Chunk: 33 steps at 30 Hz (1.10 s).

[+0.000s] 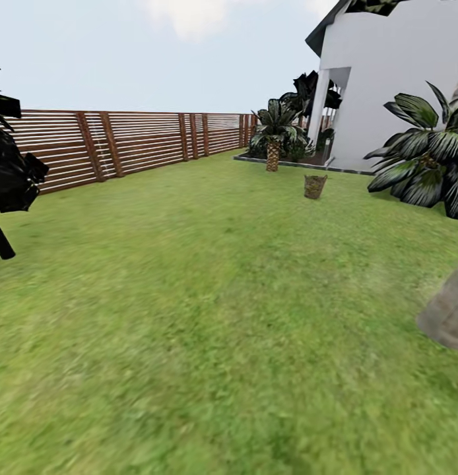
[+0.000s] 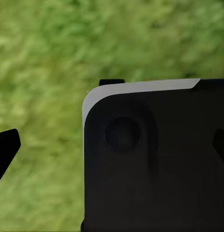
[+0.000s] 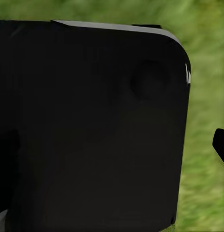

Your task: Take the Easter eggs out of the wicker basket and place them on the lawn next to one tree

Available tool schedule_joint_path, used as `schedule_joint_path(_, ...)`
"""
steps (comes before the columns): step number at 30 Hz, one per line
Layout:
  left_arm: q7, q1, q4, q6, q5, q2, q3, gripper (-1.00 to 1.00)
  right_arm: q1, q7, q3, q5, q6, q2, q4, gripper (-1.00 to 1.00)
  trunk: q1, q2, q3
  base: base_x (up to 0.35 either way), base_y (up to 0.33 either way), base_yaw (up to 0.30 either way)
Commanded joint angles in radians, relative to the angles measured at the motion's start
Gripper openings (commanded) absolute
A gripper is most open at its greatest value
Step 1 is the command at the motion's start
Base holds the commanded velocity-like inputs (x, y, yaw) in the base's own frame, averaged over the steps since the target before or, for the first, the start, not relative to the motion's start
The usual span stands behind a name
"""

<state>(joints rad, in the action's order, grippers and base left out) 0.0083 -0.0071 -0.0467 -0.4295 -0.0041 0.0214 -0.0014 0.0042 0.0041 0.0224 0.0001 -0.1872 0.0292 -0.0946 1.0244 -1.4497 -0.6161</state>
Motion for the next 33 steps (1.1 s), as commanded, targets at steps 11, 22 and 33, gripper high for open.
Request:
schedule_joint_path(11, 0.001, 0.0, 0.001, -0.003, -0.001, 0.0, 0.0, 1.0, 0.0, 0.001, 0.002, -0.002, -0.001, 0.001, -0.002, 1.0, 0.001, 0.0, -0.001, 0.332, 0.089, -0.17)
schedule_joint_path(22, 0.001, -0.001, 0.001, -0.003, -0.001, 0.0, 0.0, 1.0, 0.0, 0.001, 0.0, -0.003, -0.001, 0.001, -0.002, 1.0, 0.001, 0.0, -0.001, 0.331, 0.105, -0.016)
schedule_joint_path(33, 0.0, 0.0, 0.001, -0.003, -0.001, 0.0, -0.001, 1.0, 0.0, 0.001, -0.001, -0.003, -0.001, 0.001, -0.001, 1.0, 0.001, 0.0, -0.001, 0.331, 0.108, -0.174)
